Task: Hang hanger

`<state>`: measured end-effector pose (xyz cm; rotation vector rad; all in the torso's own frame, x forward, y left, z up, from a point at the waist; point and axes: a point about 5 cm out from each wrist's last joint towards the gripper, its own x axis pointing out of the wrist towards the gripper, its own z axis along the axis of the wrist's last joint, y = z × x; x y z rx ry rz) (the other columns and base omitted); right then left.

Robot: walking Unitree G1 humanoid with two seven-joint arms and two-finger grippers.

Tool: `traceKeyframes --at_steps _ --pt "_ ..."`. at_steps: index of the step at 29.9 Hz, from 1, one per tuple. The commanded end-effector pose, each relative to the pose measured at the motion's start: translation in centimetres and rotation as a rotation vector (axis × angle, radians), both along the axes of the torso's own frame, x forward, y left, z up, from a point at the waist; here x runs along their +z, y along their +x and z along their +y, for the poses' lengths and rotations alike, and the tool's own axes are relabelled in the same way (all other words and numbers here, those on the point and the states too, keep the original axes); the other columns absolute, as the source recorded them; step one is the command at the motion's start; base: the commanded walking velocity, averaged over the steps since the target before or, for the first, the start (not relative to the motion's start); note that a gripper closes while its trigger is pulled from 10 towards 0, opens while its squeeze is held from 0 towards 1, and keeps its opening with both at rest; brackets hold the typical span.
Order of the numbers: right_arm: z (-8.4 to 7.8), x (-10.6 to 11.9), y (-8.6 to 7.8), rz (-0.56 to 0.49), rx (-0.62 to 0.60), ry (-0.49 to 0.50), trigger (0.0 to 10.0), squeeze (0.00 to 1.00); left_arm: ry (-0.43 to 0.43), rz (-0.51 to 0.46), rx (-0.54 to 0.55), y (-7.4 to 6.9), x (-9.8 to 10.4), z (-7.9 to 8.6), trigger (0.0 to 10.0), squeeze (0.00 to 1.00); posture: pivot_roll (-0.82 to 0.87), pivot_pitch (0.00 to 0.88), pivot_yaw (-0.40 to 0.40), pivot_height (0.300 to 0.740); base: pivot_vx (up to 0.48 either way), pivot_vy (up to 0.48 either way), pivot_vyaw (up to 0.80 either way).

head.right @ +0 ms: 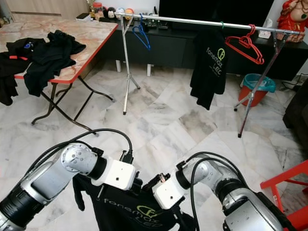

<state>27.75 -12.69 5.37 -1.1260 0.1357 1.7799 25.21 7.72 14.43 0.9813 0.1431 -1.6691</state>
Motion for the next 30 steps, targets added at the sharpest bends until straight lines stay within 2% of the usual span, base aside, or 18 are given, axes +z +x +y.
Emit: traceKeyframes --at_steps 1,6,12,15,17,23,24,25,26,27,30 --pt "0.3 0.0 0.5 -0.036 -0.025 -0.003 10.0 0.00 -0.028 -0.063 -0.034 0.0 1.3 -0.6 10.0 0.00 0.09 0.000 -0.075 0.740 0.000 0.000 0.00" --pt "0.8 0.1 1.2 -0.083 -0.086 0.014 10.0 0.00 -0.029 -0.062 -0.029 0.0 1.2 -0.7 10.0 0.00 0.09 0.000 -0.076 0.740 0.000 0.000 0.00" --pt "0.7 -0.2 1.3 -0.062 -0.135 0.022 10.0 0.00 -0.028 -0.060 -0.025 0.0 1.2 -0.6 10.0 0.00 0.09 0.000 -0.077 0.740 0.000 0.000 0.00" --pt "0.7 -0.3 1.3 -0.025 -0.183 0.037 10.0 0.00 -0.030 -0.057 -0.024 -0.1 1.2 -0.6 10.0 0.00 0.09 0.000 -0.078 0.740 0.000 0.000 0.00" --pt "0.3 -0.9 1.0 0.046 -0.196 -0.004 10.0 0.00 -0.029 -0.055 -0.023 -0.1 1.1 -0.6 10.0 0.00 0.09 0.000 -0.078 0.740 0.000 0.000 0.00" --pt "-0.8 -1.9 0.0 0.136 -0.210 -0.040 10.0 0.00 -0.031 -0.055 -0.021 -0.1 1.1 -0.6 10.0 0.00 0.09 0.000 -0.079 0.740 0.000 0.000 0.00" --pt "-1.0 -1.9 -0.1 0.140 -0.210 -0.043 6.8 0.00 -0.032 -0.055 -0.020 -0.1 1.1 -0.6 10.0 0.00 0.09 0.000 -0.079 0.740 0.000 0.000 0.00" --pt "-1.0 -2.0 -0.1 0.140 -0.213 -0.044 2.7 0.00 -0.032 -0.055 -0.020 -0.1 1.1 -0.6 10.0 0.00 0.09 0.000 -0.078 0.740 0.000 0.000 0.00" --pt "-1.1 -2.0 -0.1 0.143 -0.217 -0.042 2.7 0.00 -0.032 -0.055 -0.020 -0.1 1.1 -0.6 10.0 0.00 0.09 0.000 -0.078 0.740 0.000 0.000 0.00" --pt "-1.1 -1.9 -0.1 0.152 -0.222 -0.036 0.0 0.00 -0.033 -0.055 -0.020 -0.1 1.1 -0.6 10.0 0.00 0.09 0.000 -0.078 0.740 0.000 0.000 0.00" --pt "-1.3 -1.8 -0.2 0.181 -0.229 -0.015 0.0 0.00 -0.034 -0.056 -0.021 -0.1 1.0 -0.6 10.0 0.00 0.09 0.000 -0.077 0.740 0.000 0.000 0.00"
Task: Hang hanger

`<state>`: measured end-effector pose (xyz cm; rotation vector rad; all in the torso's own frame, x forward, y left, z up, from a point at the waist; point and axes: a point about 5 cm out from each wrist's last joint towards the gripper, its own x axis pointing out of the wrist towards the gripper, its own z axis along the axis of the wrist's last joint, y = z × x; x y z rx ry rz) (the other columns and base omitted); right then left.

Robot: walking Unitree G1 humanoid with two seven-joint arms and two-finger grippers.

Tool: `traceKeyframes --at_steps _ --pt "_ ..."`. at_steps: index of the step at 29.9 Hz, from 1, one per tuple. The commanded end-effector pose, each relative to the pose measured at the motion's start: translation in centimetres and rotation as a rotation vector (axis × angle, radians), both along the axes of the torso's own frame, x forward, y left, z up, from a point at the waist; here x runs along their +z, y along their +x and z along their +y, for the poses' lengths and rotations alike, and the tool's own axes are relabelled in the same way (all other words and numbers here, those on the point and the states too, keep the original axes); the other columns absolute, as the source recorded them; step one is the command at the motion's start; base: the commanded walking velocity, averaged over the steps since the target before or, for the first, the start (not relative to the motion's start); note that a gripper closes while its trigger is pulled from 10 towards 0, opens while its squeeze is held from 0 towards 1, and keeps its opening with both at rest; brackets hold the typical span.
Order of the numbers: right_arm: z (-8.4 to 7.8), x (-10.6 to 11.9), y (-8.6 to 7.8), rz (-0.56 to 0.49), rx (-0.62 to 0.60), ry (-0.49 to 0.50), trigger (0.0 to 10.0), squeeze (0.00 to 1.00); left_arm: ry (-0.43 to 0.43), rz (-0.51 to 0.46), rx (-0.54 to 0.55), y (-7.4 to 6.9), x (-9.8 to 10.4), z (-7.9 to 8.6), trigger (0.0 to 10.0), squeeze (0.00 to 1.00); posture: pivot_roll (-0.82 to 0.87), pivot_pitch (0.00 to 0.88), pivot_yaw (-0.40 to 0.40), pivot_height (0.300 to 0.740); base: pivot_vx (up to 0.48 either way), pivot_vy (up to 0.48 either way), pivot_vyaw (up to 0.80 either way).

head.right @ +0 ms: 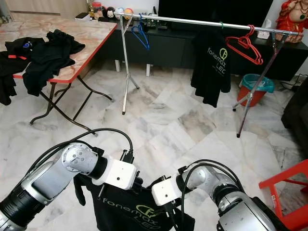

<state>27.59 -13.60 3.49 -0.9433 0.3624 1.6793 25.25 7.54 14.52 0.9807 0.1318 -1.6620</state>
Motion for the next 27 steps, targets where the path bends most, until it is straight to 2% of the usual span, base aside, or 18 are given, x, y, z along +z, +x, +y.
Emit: traceKeyframes --at_steps 1,7,10,20,24,27 --pt "-0.4 0.1 0.0 0.016 -0.016 0.008 0.0 0.00 -0.025 -0.048 -0.023 -0.1 1.0 -0.4 10.0 0.00 0.09 0.000 -0.077 0.740 0.000 0.000 0.00" --pt "-0.6 0.5 0.2 0.025 -0.025 0.033 0.0 0.00 -0.026 -0.048 -0.021 -0.1 0.9 -0.4 10.0 0.00 0.09 0.000 -0.077 0.740 0.000 0.000 0.00" --pt "-0.1 0.8 0.4 0.039 -0.024 0.058 0.0 0.00 -0.027 -0.048 -0.021 -0.1 0.9 -0.4 10.0 0.00 0.09 0.000 -0.077 0.740 0.000 0.000 0.00" --pt "0.1 1.1 0.6 0.042 -0.013 0.056 0.0 0.00 -0.022 -0.045 -0.022 -0.1 0.8 -0.4 10.0 0.00 0.09 0.000 -0.076 0.740 0.000 0.000 0.00" --pt "0.0 1.1 0.6 0.041 0.000 0.035 0.0 0.00 -0.017 -0.050 -0.007 0.1 0.7 -0.1 10.0 0.00 0.09 0.000 -0.076 0.740 0.000 0.000 0.00" --pt "-0.3 0.9 0.4 0.040 0.005 0.013 0.0 0.00 -0.016 -0.088 0.061 1.2 0.8 0.6 10.0 0.00 0.09 0.000 -0.075 0.740 0.000 0.000 0.00"
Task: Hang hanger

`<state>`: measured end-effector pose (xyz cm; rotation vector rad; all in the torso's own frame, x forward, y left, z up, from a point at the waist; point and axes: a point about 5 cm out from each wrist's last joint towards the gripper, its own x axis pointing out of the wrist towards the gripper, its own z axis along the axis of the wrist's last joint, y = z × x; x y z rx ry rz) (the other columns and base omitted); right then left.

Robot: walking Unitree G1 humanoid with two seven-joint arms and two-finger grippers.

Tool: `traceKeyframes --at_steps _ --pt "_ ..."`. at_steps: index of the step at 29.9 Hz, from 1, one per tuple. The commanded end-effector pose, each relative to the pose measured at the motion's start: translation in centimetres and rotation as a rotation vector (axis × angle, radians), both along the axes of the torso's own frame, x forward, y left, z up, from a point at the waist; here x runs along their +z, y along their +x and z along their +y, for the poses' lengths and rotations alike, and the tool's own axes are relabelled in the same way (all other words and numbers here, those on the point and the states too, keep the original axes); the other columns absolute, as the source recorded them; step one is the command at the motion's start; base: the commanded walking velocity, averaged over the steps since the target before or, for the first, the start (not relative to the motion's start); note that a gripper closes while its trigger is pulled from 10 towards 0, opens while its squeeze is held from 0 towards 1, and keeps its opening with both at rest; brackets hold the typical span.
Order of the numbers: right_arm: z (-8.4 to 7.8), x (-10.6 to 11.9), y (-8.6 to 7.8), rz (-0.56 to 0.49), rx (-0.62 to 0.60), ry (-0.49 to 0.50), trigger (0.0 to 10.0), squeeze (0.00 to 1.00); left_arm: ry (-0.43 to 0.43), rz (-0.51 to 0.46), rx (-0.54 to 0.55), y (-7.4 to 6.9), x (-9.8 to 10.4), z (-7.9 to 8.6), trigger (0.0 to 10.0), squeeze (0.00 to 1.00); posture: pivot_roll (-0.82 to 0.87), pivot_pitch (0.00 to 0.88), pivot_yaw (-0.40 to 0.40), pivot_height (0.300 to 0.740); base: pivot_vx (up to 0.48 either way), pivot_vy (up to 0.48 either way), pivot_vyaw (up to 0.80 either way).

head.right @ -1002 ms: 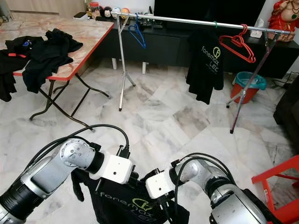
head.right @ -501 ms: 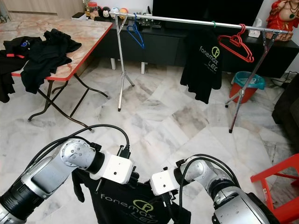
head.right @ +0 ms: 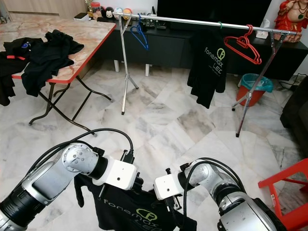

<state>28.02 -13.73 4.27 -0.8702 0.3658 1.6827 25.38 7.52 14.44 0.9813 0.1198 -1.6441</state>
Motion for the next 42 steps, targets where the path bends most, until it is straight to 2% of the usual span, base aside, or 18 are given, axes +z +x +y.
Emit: traceKeyframes --at_steps 1,10,13,18,19,22,24,26,27,28,30,32,35,37,38,40,41,42 --pt "-0.2 0.0 0.0 -0.005 0.030 -0.030 0.0 0.00 -0.004 -0.075 0.057 1.1 0.8 0.8 10.0 0.00 0.09 0.000 -0.075 0.740 0.000 0.000 0.00" --pt "-1.4 -0.4 -0.4 -0.056 0.092 -0.144 0.0 0.00 0.031 -0.110 0.207 2.6 0.1 3.1 10.0 0.00 0.08 0.000 -0.073 0.740 0.000 0.000 0.00" --pt "-2.2 -0.7 -0.5 -0.102 0.147 -0.229 0.0 0.00 0.042 -0.093 0.197 2.3 -0.2 3.9 10.0 0.00 0.08 0.000 -0.075 0.740 0.000 0.000 0.00" --pt "-2.8 -0.8 -0.6 -0.117 0.165 -0.268 0.0 0.00 0.057 -0.069 0.169 1.7 -0.2 4.5 10.0 0.00 0.08 0.000 -0.077 0.740 0.000 0.000 0.00" --pt "-3.3 -0.9 -0.6 -0.149 0.204 -0.324 0.0 0.00 0.078 -0.059 0.151 1.4 -0.3 4.9 10.0 0.00 0.08 0.000 -0.076 0.740 0.000 0.000 0.00" --pt "-3.7 -0.9 -0.5 -0.202 0.254 -0.381 0.0 0.00 0.100 -0.050 0.120 0.9 -0.5 5.0 10.0 0.00 0.08 0.000 -0.075 0.740 0.000 0.000 0.00" --pt "-3.5 -0.8 -0.2 -0.224 0.239 -0.375 0.0 0.00 0.103 -0.050 0.107 0.8 -0.6 4.9 10.0 0.00 0.08 0.000 -0.075 0.740 0.000 0.000 0.00" --pt "-2.5 -0.4 0.3 -0.221 0.153 -0.287 0.0 0.00 0.089 -0.063 0.109 0.8 -0.6 4.4 10.0 0.00 0.08 0.000 -0.075 0.740 0.000 0.000 0.00" --pt "-2.5 -0.4 0.3 -0.221 0.153 -0.287 0.0 0.00 0.089 -0.063 0.109 0.8 -0.6 4.4 10.0 0.00 0.08 0.000 -0.075 0.740 0.000 0.000 0.00" --pt "-1.6 0.0 0.7 -0.195 0.073 -0.195 0.0 0.00 0.075 -0.081 0.126 1.1 -0.7 4.1 10.0 0.00 0.08 0.000 -0.076 0.740 0.000 0.000 0.00" --pt "-0.9 0.3 1.0 -0.187 0.019 -0.123 0.0 0.00 0.066 -0.096 0.143 1.3 -0.8 3.9 10.0 0.00 0.08 0.000 -0.077 0.740 0.000 0.000 0.00" --pt "-0.5 0.7 1.4 -0.195 -0.006 -0.081 0.0 0.00 0.065 -0.107 0.173 1.6 -0.9 3.8 10.0 0.00 0.08 0.000 -0.076 0.740 0.000 0.000 0.00" --pt "-0.5 0.9 1.5 -0.201 0.015 -0.097 0.0 0.00 0.047 -0.118 0.204 1.9 -1.0 3.7 10.0 0.00 0.08 0.000 -0.074 0.740 0.000 0.000 0.00" --pt "-1.9 0.4 0.8 -0.169 0.117 -0.225 0.0 0.00 0.014 -0.156 0.254 2.5 -1.0 3.7 10.0 0.00 0.07 0.000 -0.071 0.740 0.000 0.000 0.00" --pt "-1.9 0.4 0.8 -0.169 0.117 -0.225 0.0 0.00 0.014 -0.156 0.254 2.5 -1.0 3.7 10.0 0.00 0.07 0.000 -0.071 0.740 0.000 0.000 0.00" --pt "-2.8 0.2 0.5 -0.174 0.176 -0.302 0.0 0.00 0.009 -0.171 0.281 2.8 -0.9 3.9 10.0 0.00 0.07 0.000 -0.070 0.740 0.000 0.000 0.00" --pt "-3.8 0.0 0.2 -0.174 0.227 -0.382 0.0 0.00 0.034 -0.175 0.284 2.9 -1.1 4.2 10.0 0.00 0.07 0.000 -0.069 0.740 0.000 0.000 0.00" --pt "-4.2 0.0 0.1 -0.168 0.246 -0.408 0.0 0.00 0.049 -0.174 0.282 2.8 -1.3 4.4 10.0 0.00 0.07 0.000 -0.069 0.740 0.000 0.000 0.00"
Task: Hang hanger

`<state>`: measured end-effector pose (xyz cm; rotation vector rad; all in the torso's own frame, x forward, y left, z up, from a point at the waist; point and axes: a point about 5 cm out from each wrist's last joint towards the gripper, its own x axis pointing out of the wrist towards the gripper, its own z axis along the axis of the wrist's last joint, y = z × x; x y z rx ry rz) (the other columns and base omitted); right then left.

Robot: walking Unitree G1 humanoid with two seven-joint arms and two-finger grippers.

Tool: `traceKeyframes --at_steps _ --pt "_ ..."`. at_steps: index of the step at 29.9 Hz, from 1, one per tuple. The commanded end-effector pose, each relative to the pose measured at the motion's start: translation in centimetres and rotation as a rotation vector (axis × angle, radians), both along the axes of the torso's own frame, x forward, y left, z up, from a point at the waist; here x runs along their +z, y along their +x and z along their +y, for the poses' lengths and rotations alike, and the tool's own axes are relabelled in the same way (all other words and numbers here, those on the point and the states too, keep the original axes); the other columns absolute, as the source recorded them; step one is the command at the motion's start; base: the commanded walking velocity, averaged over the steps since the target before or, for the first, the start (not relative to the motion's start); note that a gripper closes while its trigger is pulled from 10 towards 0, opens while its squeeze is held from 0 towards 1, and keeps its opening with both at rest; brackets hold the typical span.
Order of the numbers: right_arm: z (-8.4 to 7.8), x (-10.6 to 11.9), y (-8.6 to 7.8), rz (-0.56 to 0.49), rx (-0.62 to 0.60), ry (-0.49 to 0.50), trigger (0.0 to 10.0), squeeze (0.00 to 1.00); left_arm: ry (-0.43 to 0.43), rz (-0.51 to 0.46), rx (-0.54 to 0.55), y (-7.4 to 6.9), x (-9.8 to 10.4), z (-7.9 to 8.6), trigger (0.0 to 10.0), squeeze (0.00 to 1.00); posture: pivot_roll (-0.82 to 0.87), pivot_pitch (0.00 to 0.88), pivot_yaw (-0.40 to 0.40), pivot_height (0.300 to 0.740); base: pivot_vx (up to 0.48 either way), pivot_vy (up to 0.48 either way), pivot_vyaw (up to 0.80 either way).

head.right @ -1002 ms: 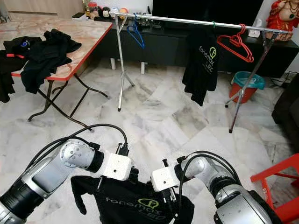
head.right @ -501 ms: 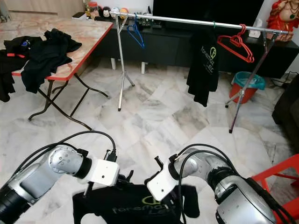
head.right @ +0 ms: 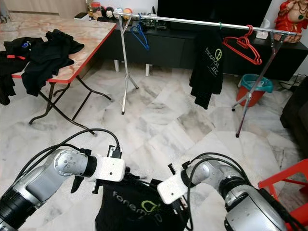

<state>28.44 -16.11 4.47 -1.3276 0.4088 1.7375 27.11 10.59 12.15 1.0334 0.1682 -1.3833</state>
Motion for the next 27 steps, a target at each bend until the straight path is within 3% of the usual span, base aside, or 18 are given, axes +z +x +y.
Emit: traceKeyframes --at_steps 1,5,8,14,16,20,27 --pt "-2.3 -0.2 -0.5 0.039 0.034 -0.145 0.0 0.00 0.061 -0.062 0.063 1.1 0.7 1.7 10.0 0.00 0.06 0.000 -0.067 0.740 0.000 0.000 0.00" --pt "-2.8 0.3 -0.3 0.022 0.061 -0.186 0.0 0.00 0.126 -0.092 0.147 1.8 -0.4 2.9 10.0 0.00 0.06 0.000 -0.062 0.740 0.000 0.000 0.00" --pt "-2.3 0.6 0.6 -0.070 0.039 -0.157 0.0 0.00 0.094 -0.097 0.185 2.1 -0.7 2.9 10.0 0.00 0.05 0.000 -0.062 0.740 0.000 0.000 0.00" --pt "-4.9 0.3 0.8 -0.150 0.009 -0.321 0.0 0.00 -0.011 -0.114 0.165 1.7 -0.1 2.8 10.0 0.00 0.05 0.000 -0.063 0.740 0.000 0.000 0.00" --pt "-5.2 0.1 0.7 -0.147 -0.025 -0.313 0.0 0.00 -0.031 -0.102 0.168 1.6 0.0 2.8 10.0 0.00 0.06 0.000 -0.064 0.740 0.000 0.000 0.00" --pt "-5.8 -0.2 1.2 -0.253 -0.094 -0.309 0.0 0.00 -0.123 -0.014 0.097 0.4 0.8 2.7 10.0 0.00 0.06 0.000 -0.062 0.740 0.000 0.000 0.00" --pt "-7.0 0.1 2.3 -0.417 -0.168 -0.350 0.0 0.00 -0.077 0.163 -0.042 -2.0 1.1 3.5 10.0 0.00 0.06 0.000 -0.065 0.740 0.000 0.000 0.00"
